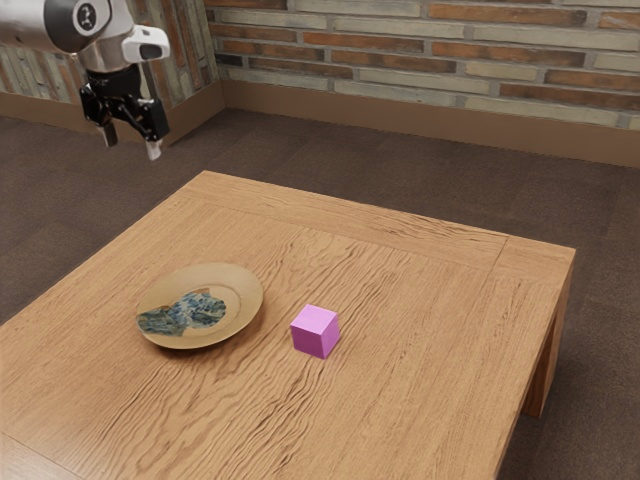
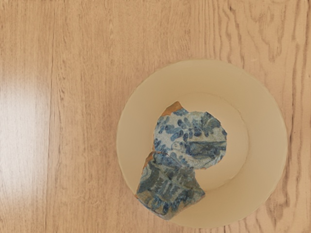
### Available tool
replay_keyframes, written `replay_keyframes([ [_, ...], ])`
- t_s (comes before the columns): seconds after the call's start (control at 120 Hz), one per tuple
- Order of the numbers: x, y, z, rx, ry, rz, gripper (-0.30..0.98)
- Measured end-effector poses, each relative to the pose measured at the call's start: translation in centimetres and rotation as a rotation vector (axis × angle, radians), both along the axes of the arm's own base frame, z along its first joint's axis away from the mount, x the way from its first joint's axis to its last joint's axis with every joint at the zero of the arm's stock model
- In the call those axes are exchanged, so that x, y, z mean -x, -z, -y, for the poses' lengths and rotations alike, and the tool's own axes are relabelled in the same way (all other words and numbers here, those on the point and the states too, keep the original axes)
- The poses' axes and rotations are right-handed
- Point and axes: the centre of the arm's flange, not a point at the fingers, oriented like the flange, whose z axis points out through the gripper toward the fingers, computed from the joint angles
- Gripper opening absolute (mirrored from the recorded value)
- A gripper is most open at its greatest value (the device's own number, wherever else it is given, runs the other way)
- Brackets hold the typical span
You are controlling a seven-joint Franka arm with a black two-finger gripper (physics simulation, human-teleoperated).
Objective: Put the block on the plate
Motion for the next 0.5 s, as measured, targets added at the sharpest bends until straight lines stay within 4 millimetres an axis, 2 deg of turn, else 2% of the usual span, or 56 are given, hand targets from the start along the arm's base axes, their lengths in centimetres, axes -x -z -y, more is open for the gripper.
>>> replay_keyframes([
  [0.108,-0.1,0.3,0.0,0.0,0.014,0.002,0.69],
  [0.192,-0.8,2.3,2.0,0.013,0.052,-0.012,0.69],
  [0.267,-1.8,4.6,4.8,0.021,0.099,-0.027,0.69],
  [0.408,-3.9,9.6,12.8,0.024,0.216,-0.045,0.69],
  [0.5,-4.9,12.6,15.4,0.038,0.236,-0.045,0.69],
])
